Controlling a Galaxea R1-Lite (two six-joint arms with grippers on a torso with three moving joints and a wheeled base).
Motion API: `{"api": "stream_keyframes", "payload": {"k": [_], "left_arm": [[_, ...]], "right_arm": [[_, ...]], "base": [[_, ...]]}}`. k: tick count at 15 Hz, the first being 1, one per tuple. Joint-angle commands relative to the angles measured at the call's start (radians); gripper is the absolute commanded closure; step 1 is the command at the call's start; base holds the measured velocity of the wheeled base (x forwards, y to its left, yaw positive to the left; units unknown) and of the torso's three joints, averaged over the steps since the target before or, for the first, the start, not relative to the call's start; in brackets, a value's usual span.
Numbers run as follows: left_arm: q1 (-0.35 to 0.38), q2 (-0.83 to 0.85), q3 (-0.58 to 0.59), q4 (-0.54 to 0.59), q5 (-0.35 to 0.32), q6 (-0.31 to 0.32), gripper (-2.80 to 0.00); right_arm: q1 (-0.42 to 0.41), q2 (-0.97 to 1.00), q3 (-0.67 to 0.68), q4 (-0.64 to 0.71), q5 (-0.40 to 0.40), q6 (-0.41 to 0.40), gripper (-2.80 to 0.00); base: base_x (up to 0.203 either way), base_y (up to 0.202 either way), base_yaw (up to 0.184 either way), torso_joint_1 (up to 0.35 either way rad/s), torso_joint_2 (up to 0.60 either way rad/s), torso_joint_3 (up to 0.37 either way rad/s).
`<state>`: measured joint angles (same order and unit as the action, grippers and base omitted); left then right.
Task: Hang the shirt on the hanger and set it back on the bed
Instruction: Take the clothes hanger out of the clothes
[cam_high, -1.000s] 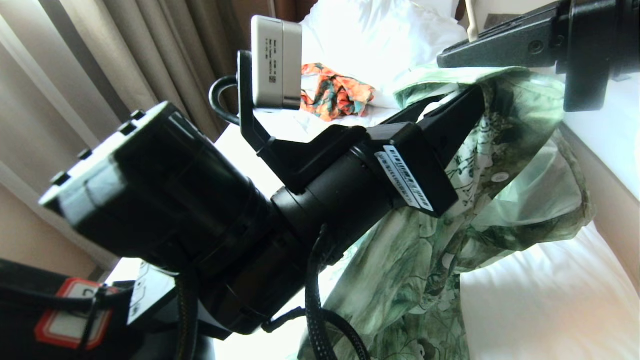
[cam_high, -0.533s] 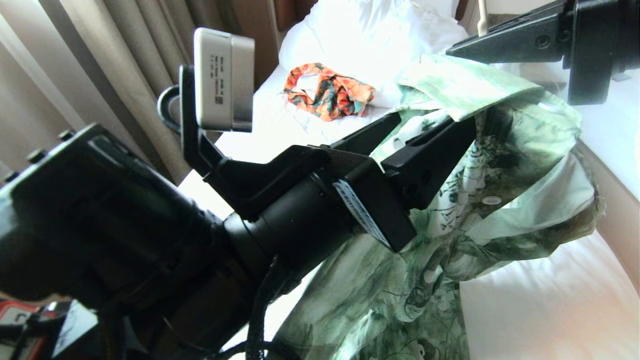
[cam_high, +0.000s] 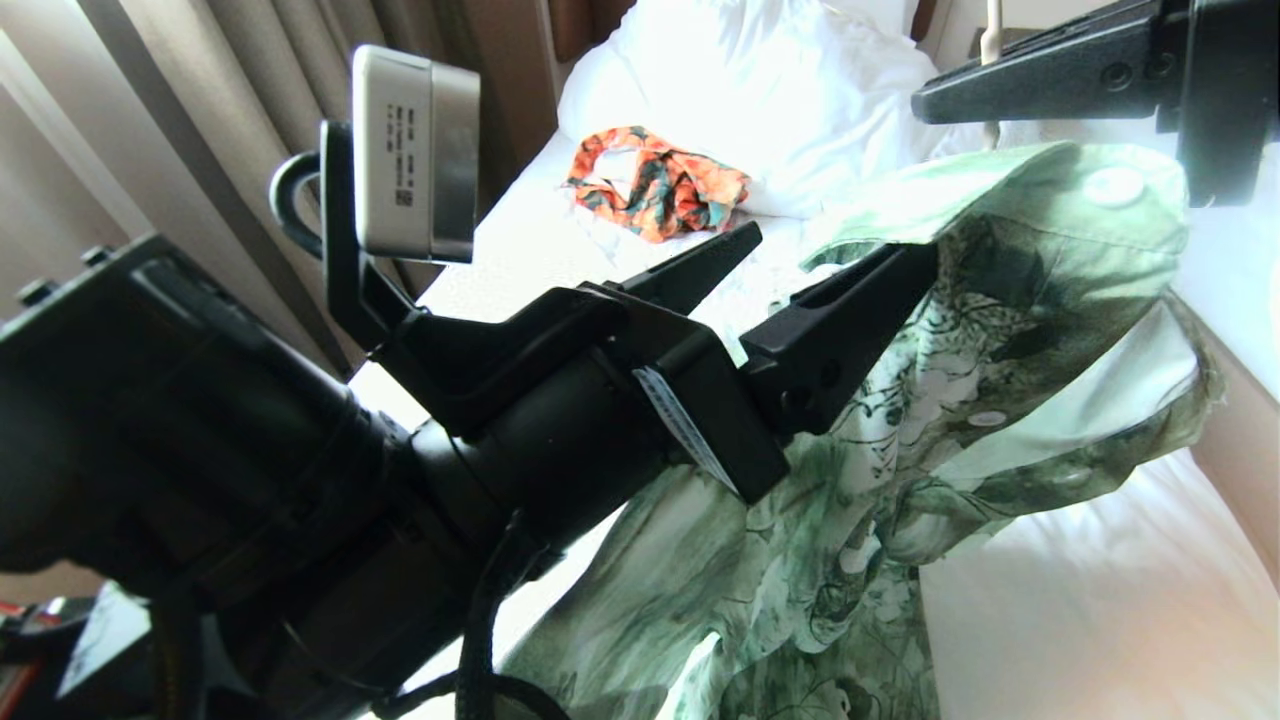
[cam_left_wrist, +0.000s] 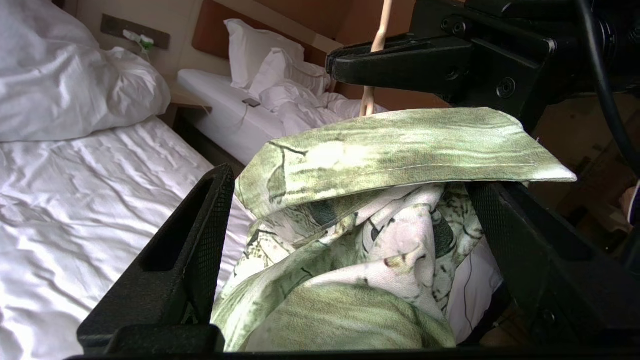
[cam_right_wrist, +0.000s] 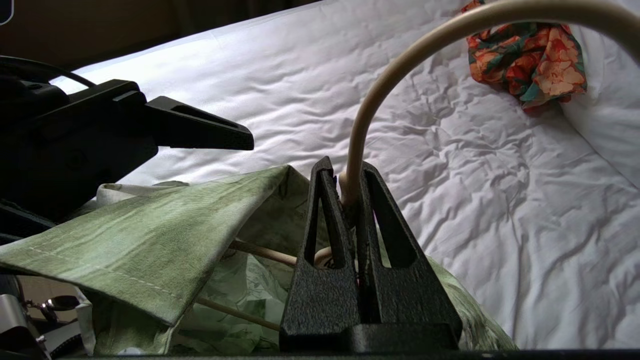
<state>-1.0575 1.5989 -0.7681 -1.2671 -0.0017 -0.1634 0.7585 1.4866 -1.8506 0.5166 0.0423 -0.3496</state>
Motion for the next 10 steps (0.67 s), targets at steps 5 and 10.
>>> {"api": "stream_keyframes", "payload": {"k": [5, 10], "left_arm": [[0.009, -0.103, 0.004, 0.199, -0.029, 0.055, -2.8], [0.04, -0.344, -0.046, 0.599, -0.039, 0.065, -2.8]], "right_arm": [[-0.001, -0.016, 0.002, 0.005, -0.005, -0.002, 0.0], [0.0, -0.017, 0.005, 0.002, -0.025, -0.002, 0.0]], "base": [[0.0, 0.0, 0.0, 0.0, 0.0, 0.0], [0.0, 0.0, 0.0, 0.0, 0.0, 0.0]]}}
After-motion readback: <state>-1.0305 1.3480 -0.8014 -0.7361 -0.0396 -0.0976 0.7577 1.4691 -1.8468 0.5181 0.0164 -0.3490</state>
